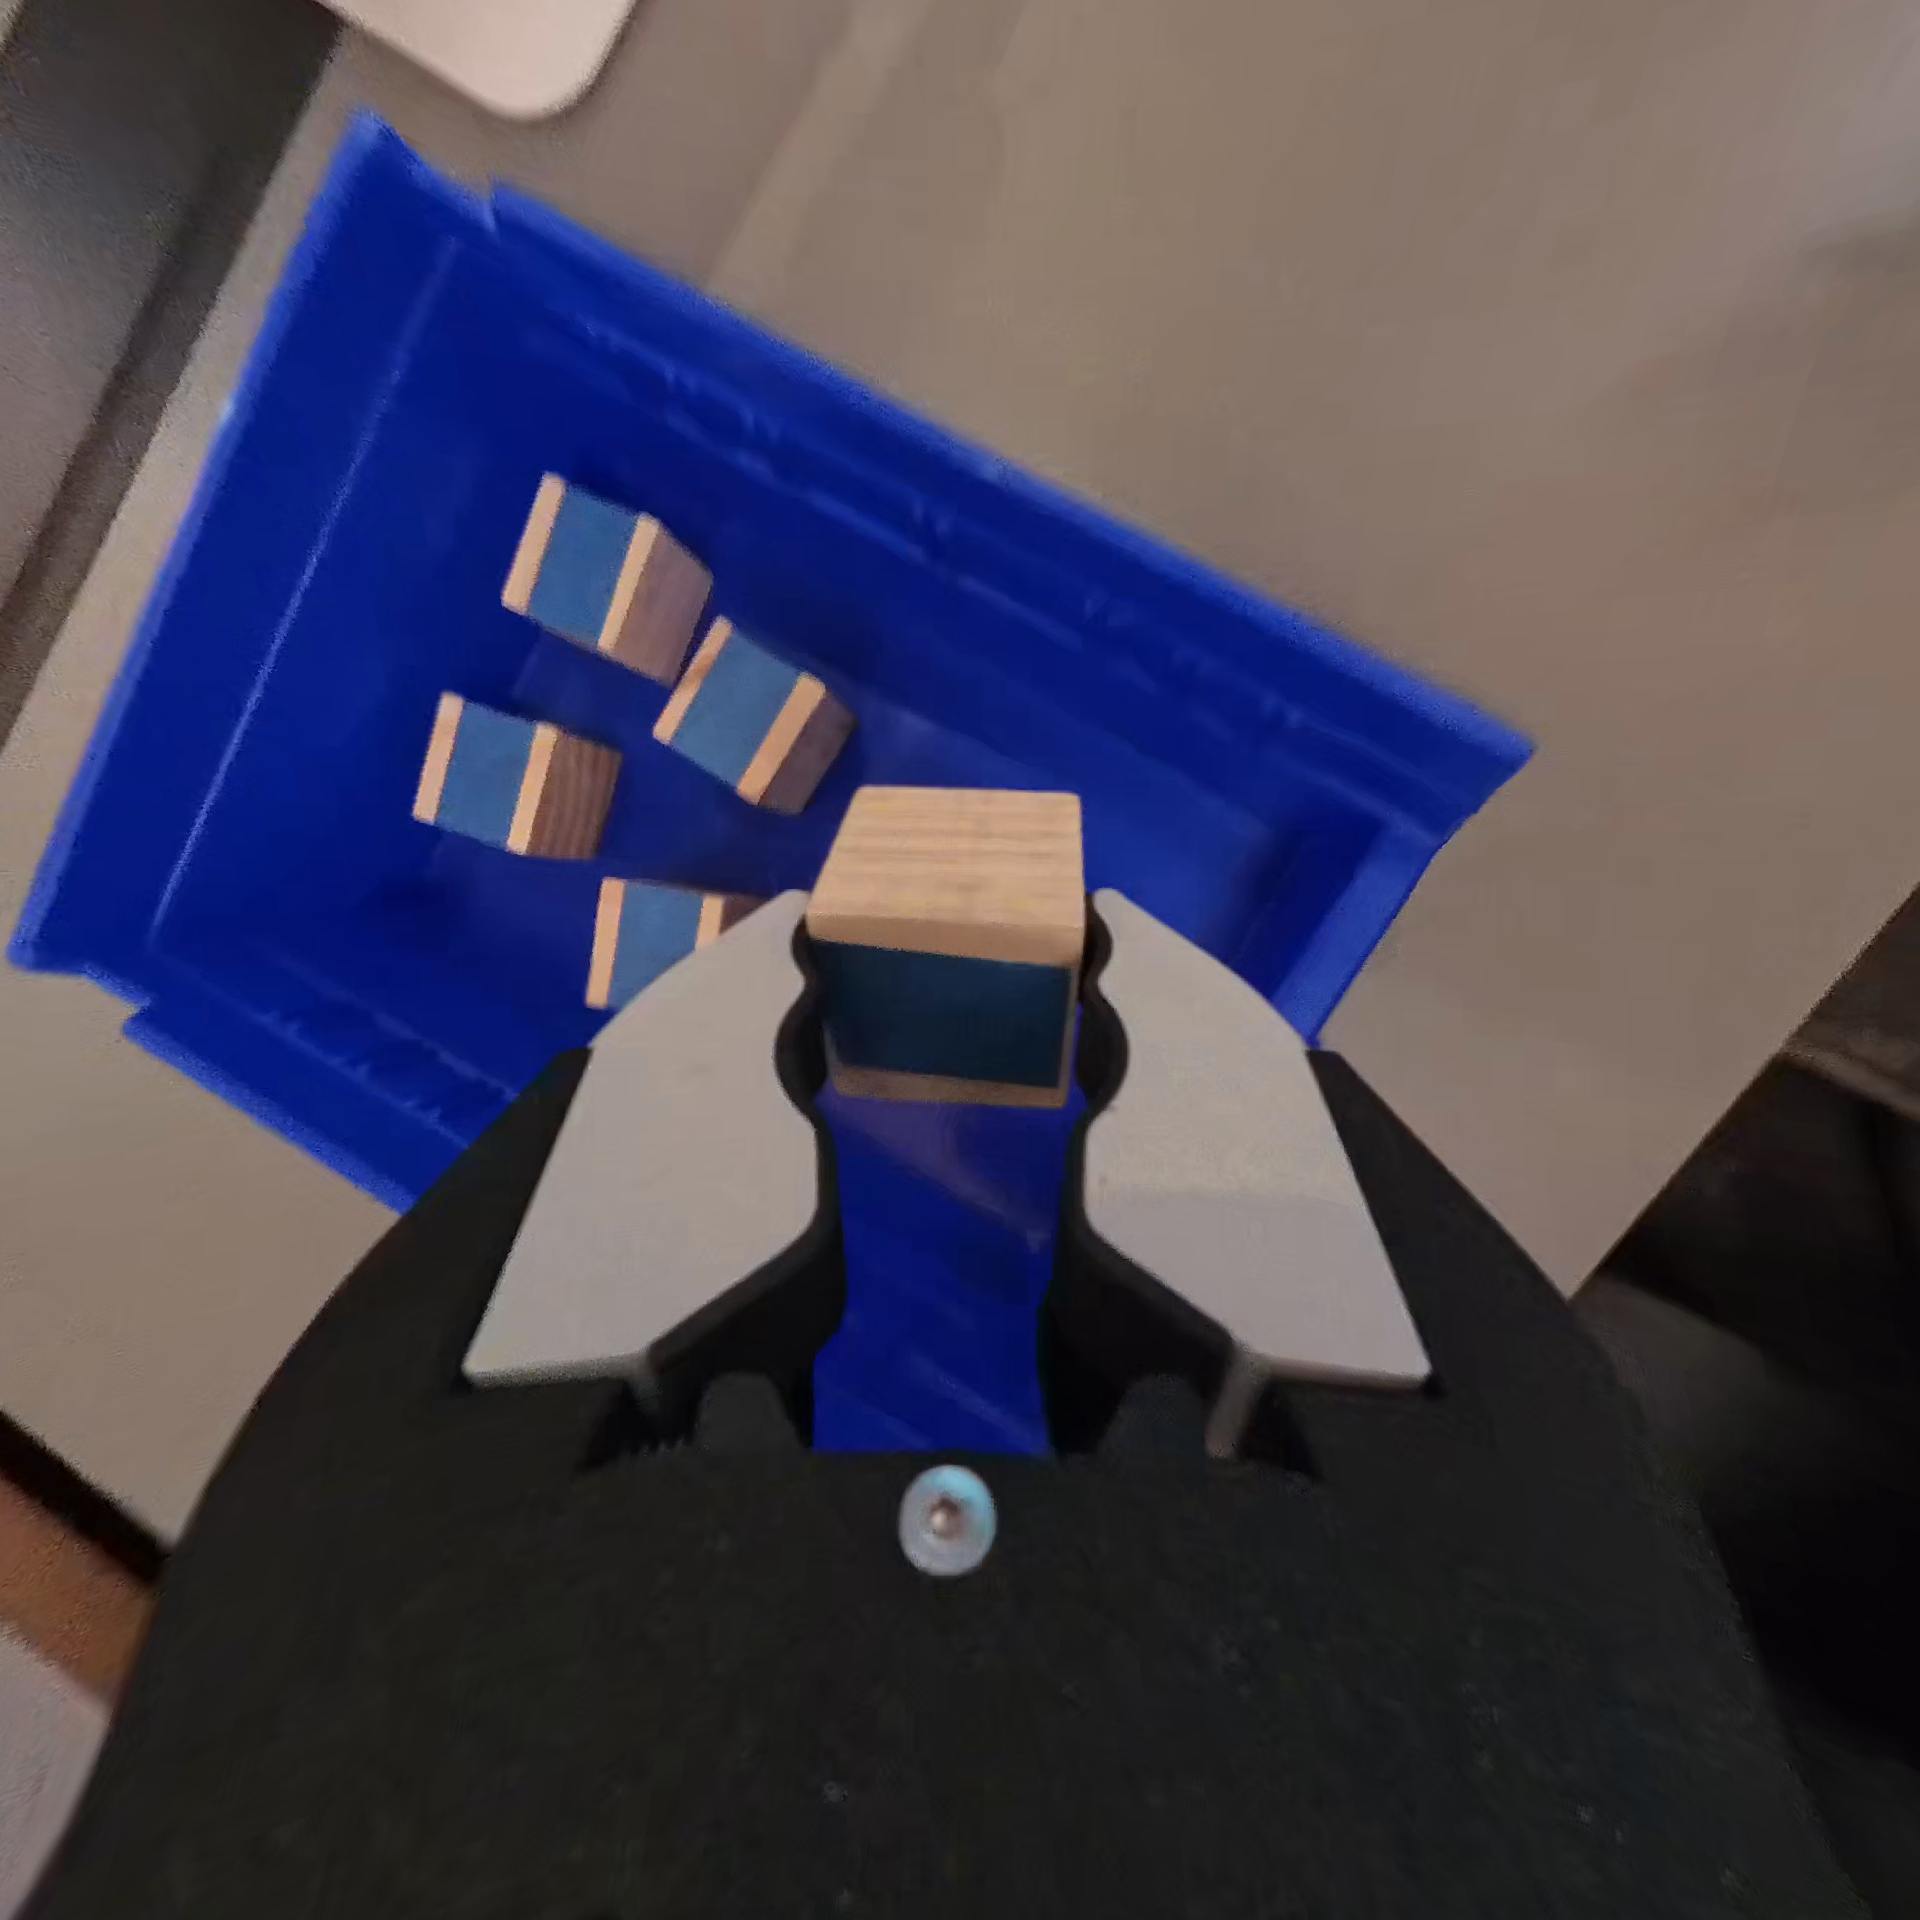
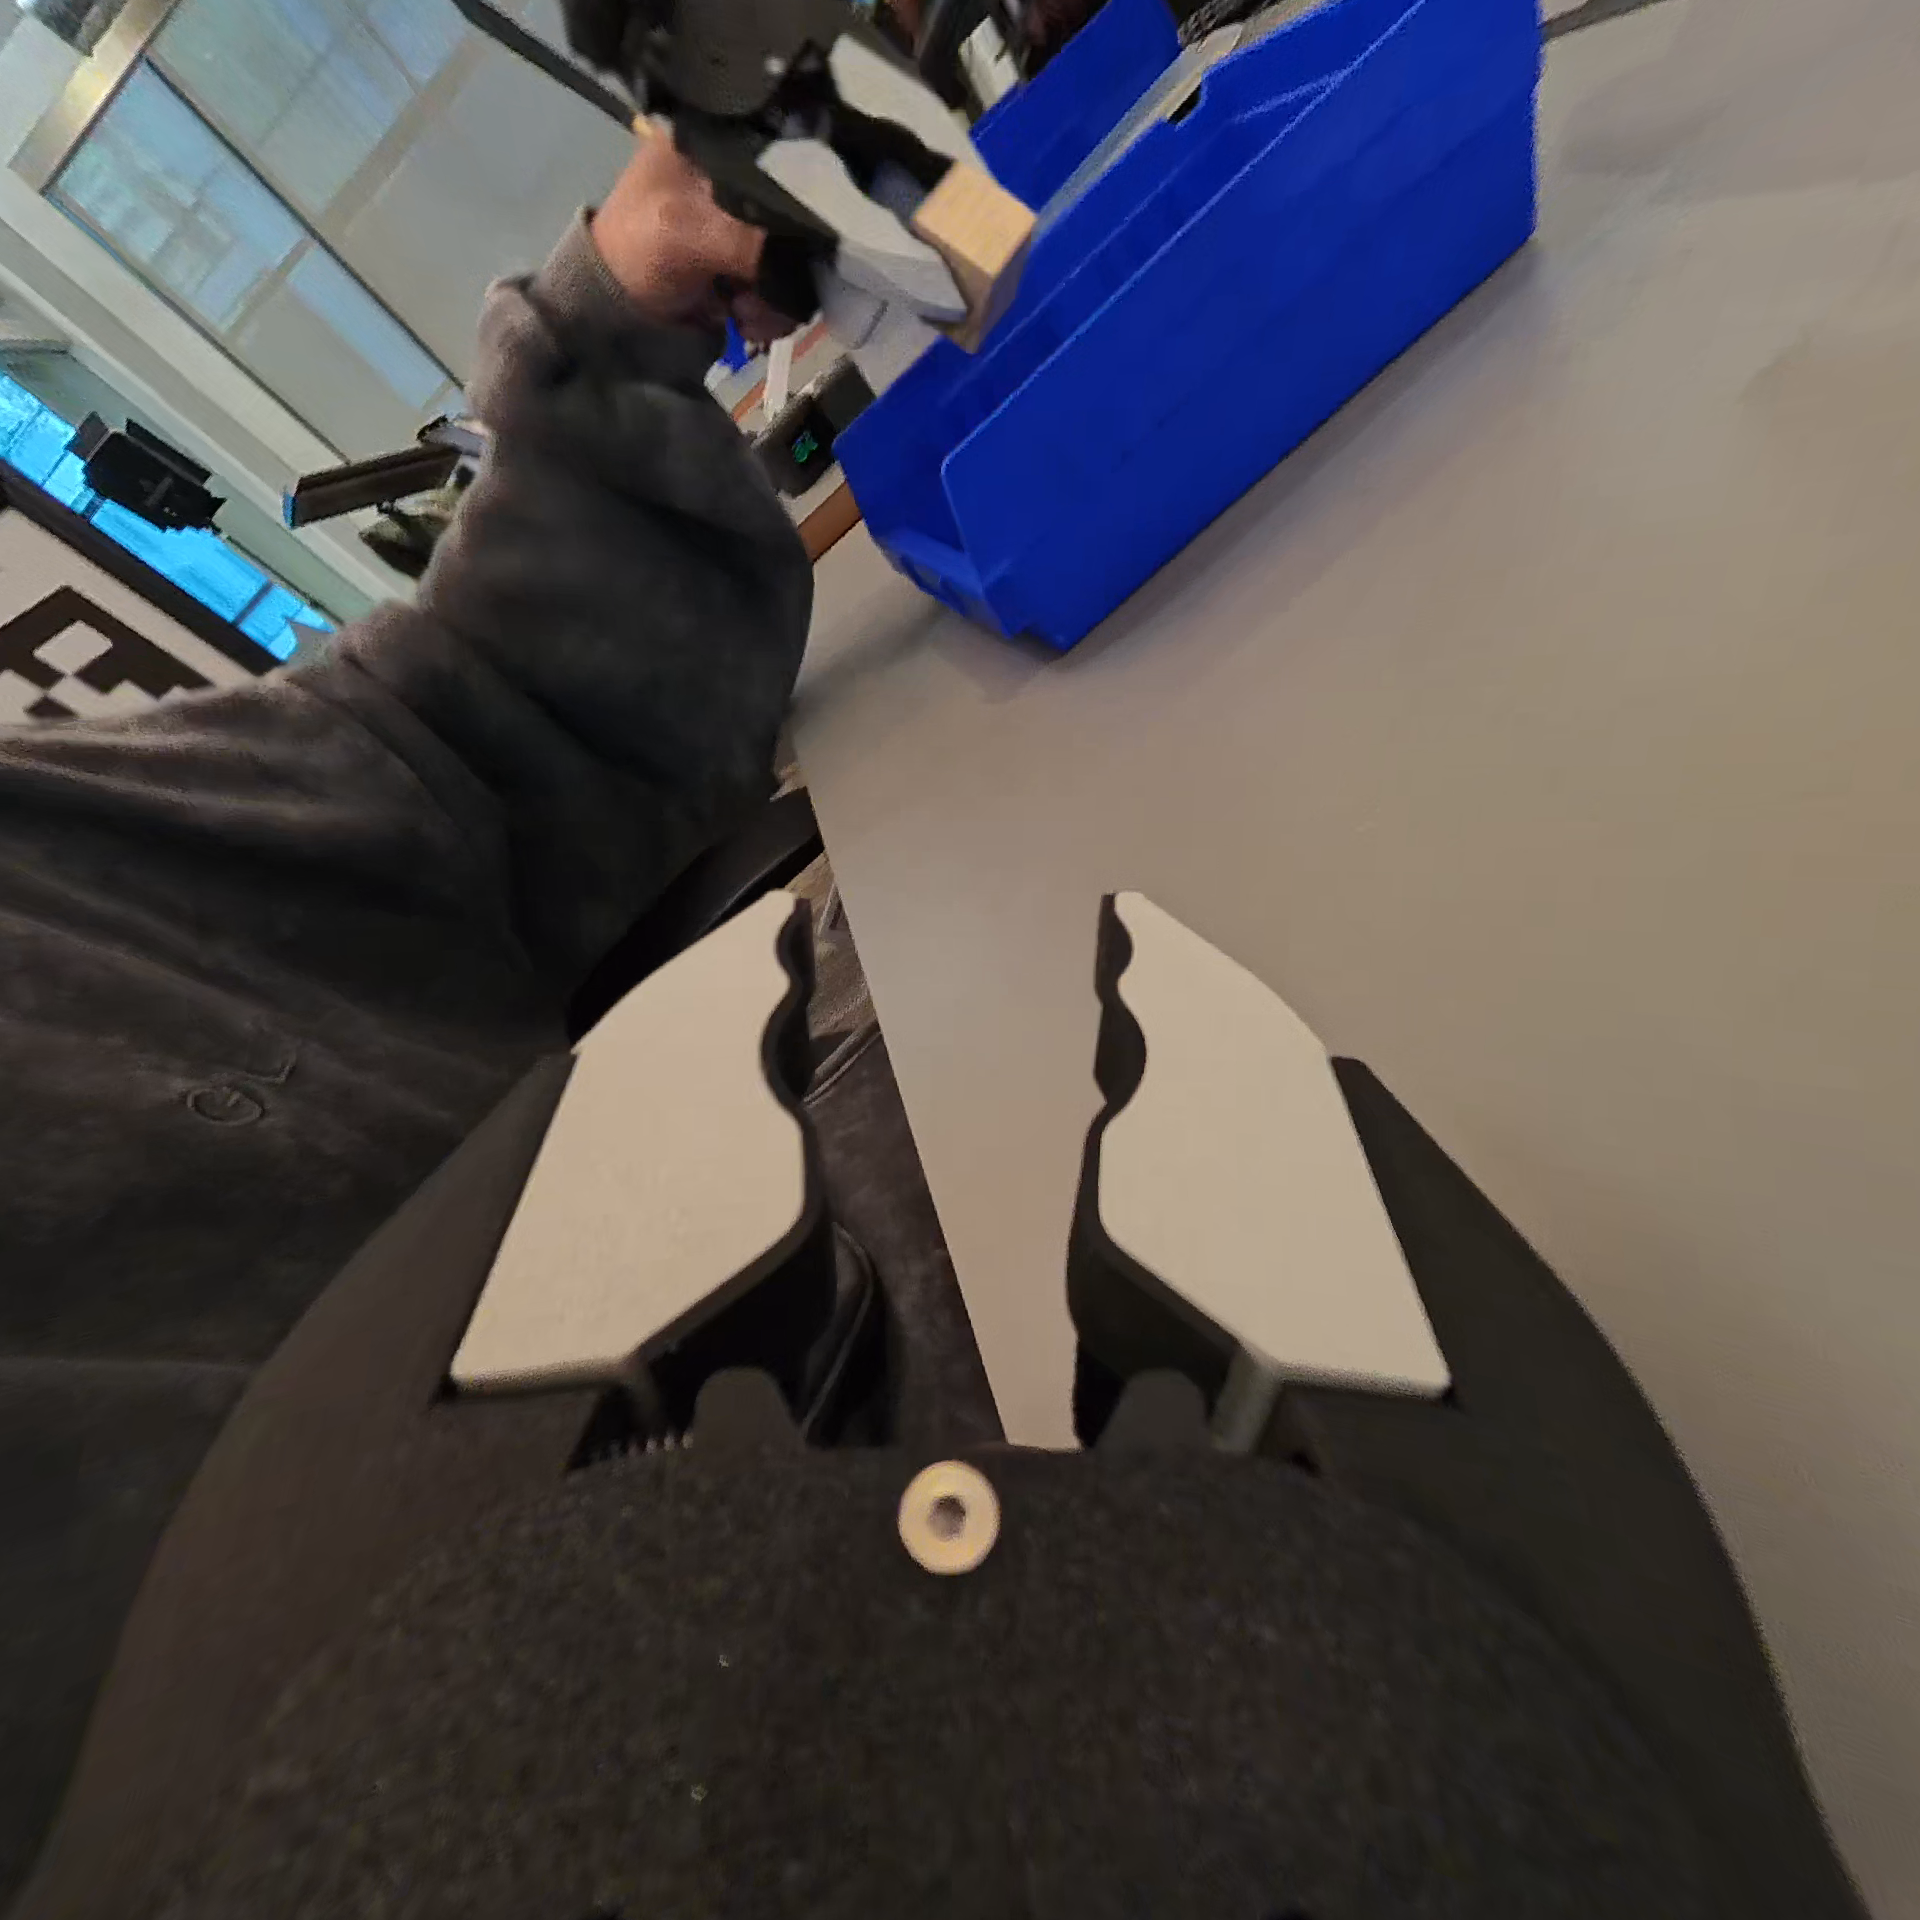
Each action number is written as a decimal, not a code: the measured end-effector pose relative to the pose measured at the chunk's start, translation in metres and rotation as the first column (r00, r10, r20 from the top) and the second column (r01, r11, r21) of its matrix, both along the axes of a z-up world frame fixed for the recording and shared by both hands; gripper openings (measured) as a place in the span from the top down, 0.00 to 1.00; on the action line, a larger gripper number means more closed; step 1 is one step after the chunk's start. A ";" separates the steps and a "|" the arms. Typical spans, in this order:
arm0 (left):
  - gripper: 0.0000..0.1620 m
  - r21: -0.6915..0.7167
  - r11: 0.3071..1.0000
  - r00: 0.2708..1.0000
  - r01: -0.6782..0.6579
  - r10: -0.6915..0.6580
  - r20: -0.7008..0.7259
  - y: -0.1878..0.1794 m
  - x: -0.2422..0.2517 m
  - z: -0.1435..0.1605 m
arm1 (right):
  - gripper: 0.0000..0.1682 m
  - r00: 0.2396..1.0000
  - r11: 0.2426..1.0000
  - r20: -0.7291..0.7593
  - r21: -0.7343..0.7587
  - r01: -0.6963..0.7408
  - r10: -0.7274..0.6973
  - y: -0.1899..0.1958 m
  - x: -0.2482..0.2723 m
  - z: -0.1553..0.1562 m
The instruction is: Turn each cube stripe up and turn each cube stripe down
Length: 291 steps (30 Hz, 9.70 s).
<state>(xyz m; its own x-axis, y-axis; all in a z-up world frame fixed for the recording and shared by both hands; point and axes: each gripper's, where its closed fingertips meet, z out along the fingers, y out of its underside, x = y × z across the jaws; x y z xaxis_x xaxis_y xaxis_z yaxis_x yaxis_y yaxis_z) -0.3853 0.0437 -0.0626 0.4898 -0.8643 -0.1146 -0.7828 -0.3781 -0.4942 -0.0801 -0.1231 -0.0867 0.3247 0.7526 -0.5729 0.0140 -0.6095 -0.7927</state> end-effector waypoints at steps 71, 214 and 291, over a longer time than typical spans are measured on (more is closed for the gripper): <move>0.56 -0.213 0.958 0.648 0.192 0.040 0.761 -0.145 0.233 -0.035 | 0.67 0.334 0.688 0.856 0.035 0.724 -0.395 0.181 0.295 -0.097; 0.61 -0.339 0.411 0.449 -0.846 0.892 -0.041 0.097 -0.054 -0.100 | 0.64 0.824 0.989 0.562 0.149 -0.004 -0.081 0.000 0.000 -0.059; 0.55 -0.420 0.802 0.385 0.426 0.259 0.886 -0.182 0.234 -0.004 | 0.74 0.772 0.766 0.066 0.209 0.609 -0.632 0.124 0.189 0.121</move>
<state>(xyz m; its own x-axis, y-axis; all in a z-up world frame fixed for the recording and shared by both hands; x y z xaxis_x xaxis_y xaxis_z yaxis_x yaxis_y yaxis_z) -0.1508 -0.1387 -0.0666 -0.0859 -0.6276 0.7738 -0.0576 -0.7722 -0.6327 0.1087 0.0009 0.0347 0.8132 0.4402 -0.3806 -0.2155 -0.3797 -0.8997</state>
